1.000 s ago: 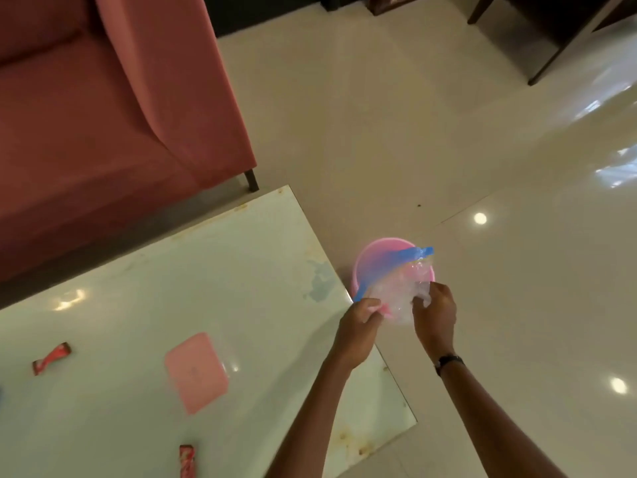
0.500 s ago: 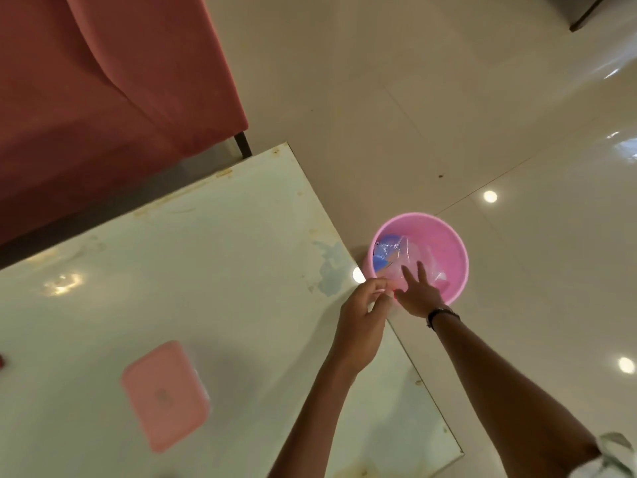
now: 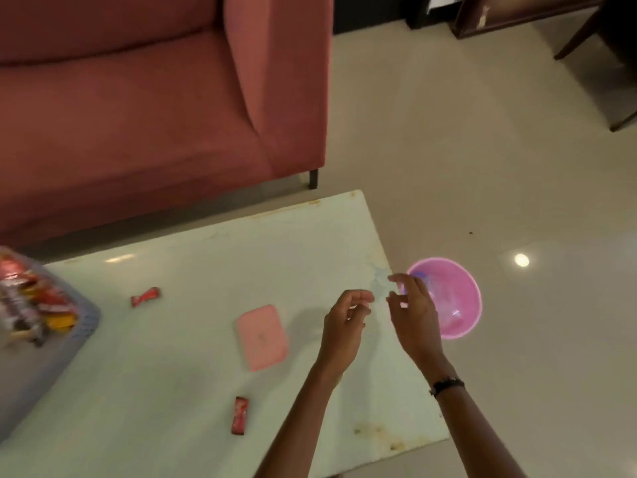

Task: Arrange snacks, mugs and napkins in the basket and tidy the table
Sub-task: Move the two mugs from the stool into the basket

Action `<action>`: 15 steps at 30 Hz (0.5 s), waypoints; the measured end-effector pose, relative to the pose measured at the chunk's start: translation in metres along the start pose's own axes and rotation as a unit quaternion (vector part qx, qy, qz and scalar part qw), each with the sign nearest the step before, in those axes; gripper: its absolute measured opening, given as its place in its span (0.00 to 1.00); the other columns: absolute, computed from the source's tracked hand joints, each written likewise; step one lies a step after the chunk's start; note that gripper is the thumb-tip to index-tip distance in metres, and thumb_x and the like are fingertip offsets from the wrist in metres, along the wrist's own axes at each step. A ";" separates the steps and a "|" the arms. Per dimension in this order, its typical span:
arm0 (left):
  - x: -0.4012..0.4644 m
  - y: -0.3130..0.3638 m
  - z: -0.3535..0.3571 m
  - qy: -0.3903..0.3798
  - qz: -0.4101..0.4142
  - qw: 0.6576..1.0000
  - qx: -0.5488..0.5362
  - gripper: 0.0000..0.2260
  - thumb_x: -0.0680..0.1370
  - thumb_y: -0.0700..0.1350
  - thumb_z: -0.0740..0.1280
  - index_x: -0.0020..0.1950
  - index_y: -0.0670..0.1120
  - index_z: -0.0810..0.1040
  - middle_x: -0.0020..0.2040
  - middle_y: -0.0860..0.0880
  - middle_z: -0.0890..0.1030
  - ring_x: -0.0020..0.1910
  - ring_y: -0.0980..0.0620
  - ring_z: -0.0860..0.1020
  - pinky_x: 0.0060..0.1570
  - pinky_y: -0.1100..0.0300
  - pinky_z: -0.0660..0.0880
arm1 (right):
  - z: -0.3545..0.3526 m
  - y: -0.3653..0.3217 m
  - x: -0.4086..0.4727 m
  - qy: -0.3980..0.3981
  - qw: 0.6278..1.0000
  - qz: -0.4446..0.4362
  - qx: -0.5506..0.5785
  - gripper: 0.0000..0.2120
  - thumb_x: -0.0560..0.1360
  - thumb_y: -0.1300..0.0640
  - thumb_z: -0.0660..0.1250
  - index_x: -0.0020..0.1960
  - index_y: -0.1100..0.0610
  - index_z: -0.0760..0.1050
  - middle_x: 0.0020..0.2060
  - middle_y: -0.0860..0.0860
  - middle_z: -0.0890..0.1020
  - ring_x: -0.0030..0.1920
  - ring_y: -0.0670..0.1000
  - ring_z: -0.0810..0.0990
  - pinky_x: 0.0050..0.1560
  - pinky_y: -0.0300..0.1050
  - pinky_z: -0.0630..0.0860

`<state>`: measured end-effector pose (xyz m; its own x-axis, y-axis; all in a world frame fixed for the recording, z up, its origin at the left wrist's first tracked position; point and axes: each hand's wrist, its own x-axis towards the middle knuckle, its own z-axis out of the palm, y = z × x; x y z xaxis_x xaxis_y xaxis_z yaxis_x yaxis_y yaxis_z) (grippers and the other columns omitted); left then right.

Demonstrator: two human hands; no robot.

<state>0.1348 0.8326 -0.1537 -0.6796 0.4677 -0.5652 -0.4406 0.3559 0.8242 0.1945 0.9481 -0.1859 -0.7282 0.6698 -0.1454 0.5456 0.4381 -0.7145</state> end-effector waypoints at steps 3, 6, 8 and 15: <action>-0.032 0.010 -0.048 0.052 -0.002 0.998 -0.045 0.09 0.80 0.41 0.59 0.56 0.47 0.76 0.52 0.53 0.82 0.45 0.60 0.80 0.45 0.66 0.75 | 0.017 -0.058 -0.029 -0.070 0.996 -0.039 0.027 0.12 0.76 0.65 0.63 0.57 0.54 0.75 0.56 0.46 0.76 0.41 0.41 0.80 0.40 0.34 0.77; -0.065 0.008 -0.104 0.107 0.000 0.991 -0.080 0.08 0.80 0.40 0.59 0.55 0.47 0.76 0.50 0.52 0.83 0.44 0.60 0.81 0.43 0.66 0.76 | 0.041 -0.114 -0.059 -0.126 0.989 -0.072 0.041 0.12 0.76 0.64 0.63 0.56 0.51 0.75 0.54 0.43 0.77 0.43 0.42 0.81 0.41 0.38 0.79; -0.088 0.002 -0.146 0.145 0.005 0.984 -0.104 0.08 0.80 0.40 0.59 0.53 0.47 0.76 0.50 0.50 0.83 0.46 0.55 0.81 0.41 0.67 0.76 | 0.063 -0.149 -0.078 -0.162 0.981 -0.097 0.034 0.12 0.77 0.64 0.61 0.55 0.49 0.75 0.53 0.41 0.77 0.44 0.42 0.82 0.41 0.39 0.79; -0.164 -0.036 -0.299 0.234 0.005 0.961 -0.144 0.08 0.80 0.40 0.59 0.51 0.49 0.76 0.47 0.49 0.84 0.42 0.53 0.80 0.42 0.64 0.74 | 0.161 -0.260 -0.143 -0.239 0.955 -0.172 0.026 0.10 0.78 0.61 0.60 0.53 0.47 0.75 0.52 0.41 0.79 0.43 0.41 0.82 0.41 0.41 0.79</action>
<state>0.0871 0.5009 -0.0802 -0.8443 0.0304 -0.5350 -0.5313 0.0824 0.8432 0.0900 0.6421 -0.0894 -0.9738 0.1363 -0.1819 0.2271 0.5445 -0.8075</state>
